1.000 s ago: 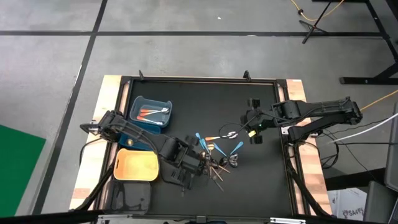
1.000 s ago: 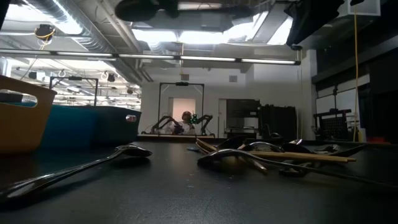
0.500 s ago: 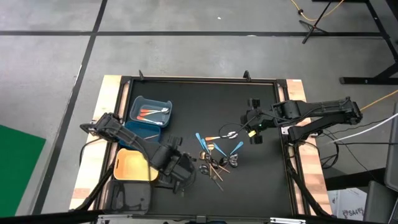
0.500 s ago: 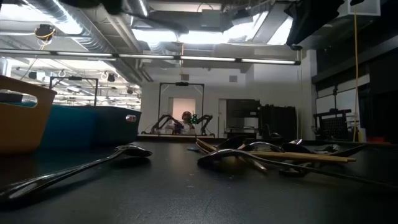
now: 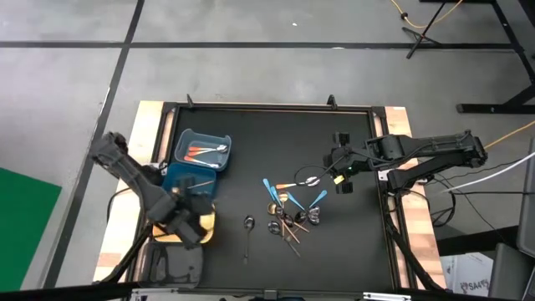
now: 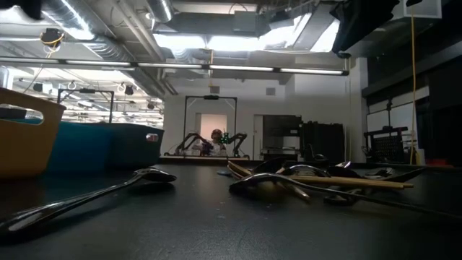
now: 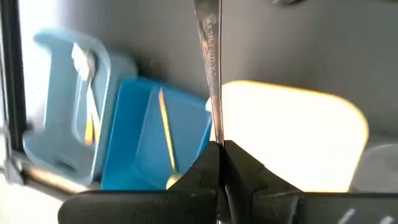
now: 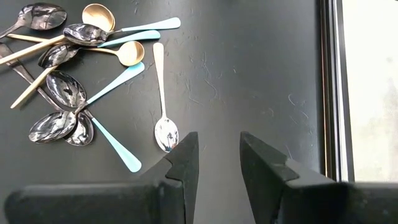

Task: Sort silverware by color (type)
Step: Put the black spoon into the orange bin

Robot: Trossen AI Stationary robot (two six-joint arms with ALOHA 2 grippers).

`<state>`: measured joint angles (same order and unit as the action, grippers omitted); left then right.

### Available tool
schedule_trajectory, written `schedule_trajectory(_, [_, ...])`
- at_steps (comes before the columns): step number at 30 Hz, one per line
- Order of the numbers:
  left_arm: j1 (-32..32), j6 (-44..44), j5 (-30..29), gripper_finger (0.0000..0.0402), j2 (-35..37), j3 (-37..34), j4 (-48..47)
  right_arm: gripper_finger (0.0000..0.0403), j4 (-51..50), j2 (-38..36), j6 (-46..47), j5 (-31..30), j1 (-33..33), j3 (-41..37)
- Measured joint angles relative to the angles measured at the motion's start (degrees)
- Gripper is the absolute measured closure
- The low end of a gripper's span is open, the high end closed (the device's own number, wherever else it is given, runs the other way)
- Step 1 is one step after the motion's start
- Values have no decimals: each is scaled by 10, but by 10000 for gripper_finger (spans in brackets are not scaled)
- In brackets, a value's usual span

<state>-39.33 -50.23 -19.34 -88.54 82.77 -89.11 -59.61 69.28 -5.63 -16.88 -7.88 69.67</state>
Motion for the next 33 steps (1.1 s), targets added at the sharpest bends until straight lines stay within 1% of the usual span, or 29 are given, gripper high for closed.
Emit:
schedule_trajectory(3, [-24, -65, 6, 398, 41, -77, 32, 297, 0, 0, 0, 0, 0, 0])
schedule_trajectory(5, [-39, -93, 8, 398, 62, -122, 68, 297, 0, 0, 0, 0, 0, 0])
schedule_trajectory(9, [-64, -97, 12, 398, 89, -194, 153, 297, 0, 0, 0, 0, 0, 0])
schedule_trajectory(15, [-82, -99, 45, 394, 91, -260, 236, 297, 0, 0, 0, 0, 0, 0])
schedule_trajectory(18, [-82, -106, 53, 393, 91, -283, 264, 297, 0, 0, 0, 0, 0, 0])
schedule_trajectory(24, [-82, -153, 88, 393, 91, -311, 263, 297, 0, 0, 0, 0, 0, 0])
schedule_trajectory(29, [-81, -157, 113, 392, 91, -318, 262, 297, 0, 0, 0, 0, 0, 0])
schedule_trajectory(33, [-81, -158, 116, 392, 91, -318, 263, 297, 0, 0, 0, 0, 0, 0])
